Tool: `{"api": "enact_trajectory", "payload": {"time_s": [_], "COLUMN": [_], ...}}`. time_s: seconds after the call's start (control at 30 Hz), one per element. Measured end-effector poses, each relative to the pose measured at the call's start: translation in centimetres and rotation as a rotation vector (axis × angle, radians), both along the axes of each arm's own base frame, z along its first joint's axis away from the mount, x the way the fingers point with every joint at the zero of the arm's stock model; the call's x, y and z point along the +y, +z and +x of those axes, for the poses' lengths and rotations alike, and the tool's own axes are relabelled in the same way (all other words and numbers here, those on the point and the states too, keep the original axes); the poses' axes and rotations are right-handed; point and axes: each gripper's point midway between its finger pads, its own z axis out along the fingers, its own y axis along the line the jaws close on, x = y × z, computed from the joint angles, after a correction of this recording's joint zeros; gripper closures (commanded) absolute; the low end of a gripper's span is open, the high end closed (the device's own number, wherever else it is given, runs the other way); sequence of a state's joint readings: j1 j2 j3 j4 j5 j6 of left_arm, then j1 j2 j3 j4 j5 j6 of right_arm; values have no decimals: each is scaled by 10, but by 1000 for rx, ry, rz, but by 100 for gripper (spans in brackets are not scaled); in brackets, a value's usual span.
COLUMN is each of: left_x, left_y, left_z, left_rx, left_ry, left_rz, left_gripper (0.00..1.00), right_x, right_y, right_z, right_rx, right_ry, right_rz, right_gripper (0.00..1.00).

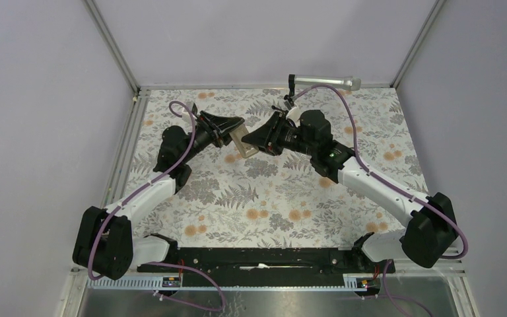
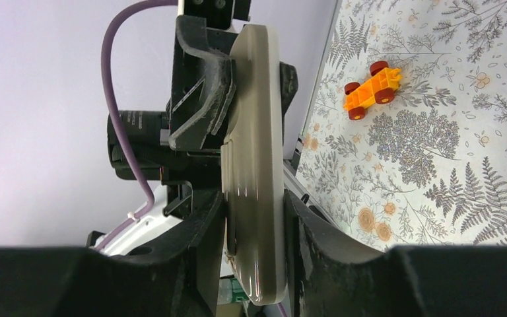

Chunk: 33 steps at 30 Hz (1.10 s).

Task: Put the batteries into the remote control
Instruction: Load the battery cover into the remote control.

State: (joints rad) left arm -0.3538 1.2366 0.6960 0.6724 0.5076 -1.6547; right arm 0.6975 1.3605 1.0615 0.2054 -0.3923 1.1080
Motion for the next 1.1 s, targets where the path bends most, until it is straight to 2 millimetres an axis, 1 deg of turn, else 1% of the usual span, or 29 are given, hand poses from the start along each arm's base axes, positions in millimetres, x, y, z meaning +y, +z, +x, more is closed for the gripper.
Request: {"api": "enact_trajectory", "payload": {"time_s": [0.1, 0.27, 0.3, 0.4, 0.47, 0.53, 0.67, 0.9, 1.1], "left_x": [1, 3, 3, 2, 0, -3, -4, -4, -4], "left_y": [-2, -1, 0, 5, 8, 7, 5, 6, 6], "left_z": [3, 6, 6, 0, -5, -8, -8, -9, -15], "left_rx": [-18, -59, -70, -138, -172, -187, -184, -193, -229], "left_ry": [28, 64, 71, 73, 66, 55, 50, 47, 33], "left_rz": [16, 45, 52, 86, 103, 113, 120, 122, 105], "left_gripper": [100, 100, 100, 100, 100, 100, 100, 100, 100], "right_x": [1, 2, 3, 6, 9, 12, 16, 16, 15], "right_y": [-4, -4, -4, -4, -4, -4, -3, -5, -7], "right_z": [4, 7, 8, 7, 6, 6, 5, 3, -2], "right_rx": [31, 34, 29, 13, 0, -8, -16, 1, 65], "right_ry": [-21, -30, -28, -12, 1, 12, 30, 33, 58], "right_rz": [1, 5, 8, 10, 15, 20, 31, 51, 94], "right_gripper": [71, 51, 49, 45, 47, 51, 67, 73, 75]}}
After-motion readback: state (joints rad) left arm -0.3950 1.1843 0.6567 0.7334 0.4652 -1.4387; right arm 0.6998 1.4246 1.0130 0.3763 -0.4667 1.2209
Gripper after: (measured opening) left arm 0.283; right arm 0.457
